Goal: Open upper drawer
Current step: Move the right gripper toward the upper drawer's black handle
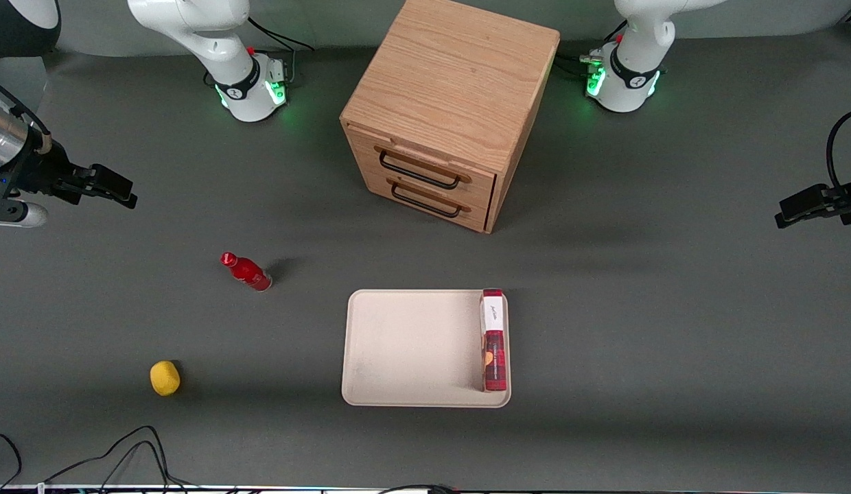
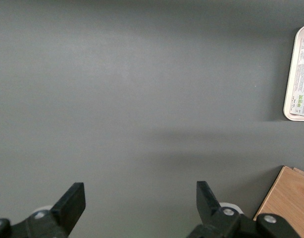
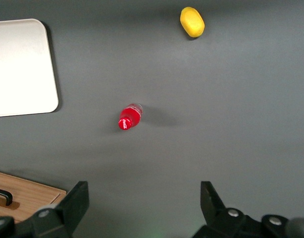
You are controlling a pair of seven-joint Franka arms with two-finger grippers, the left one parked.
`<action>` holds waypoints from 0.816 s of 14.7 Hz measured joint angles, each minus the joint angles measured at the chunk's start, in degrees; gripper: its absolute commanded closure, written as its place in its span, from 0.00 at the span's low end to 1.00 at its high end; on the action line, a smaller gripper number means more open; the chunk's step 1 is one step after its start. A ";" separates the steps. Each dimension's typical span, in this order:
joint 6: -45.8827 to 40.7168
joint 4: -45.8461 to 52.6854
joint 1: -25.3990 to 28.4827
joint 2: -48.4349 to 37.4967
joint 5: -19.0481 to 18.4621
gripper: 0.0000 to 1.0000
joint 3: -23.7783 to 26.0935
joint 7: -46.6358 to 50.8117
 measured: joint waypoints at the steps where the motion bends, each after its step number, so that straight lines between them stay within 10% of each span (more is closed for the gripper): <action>1: 0.03 0.00 0.00 0.00 0.00 0.00 0.00 0.04; 12: 0.61 2.42 1.77 2.78 0.03 0.00 6.74 0.34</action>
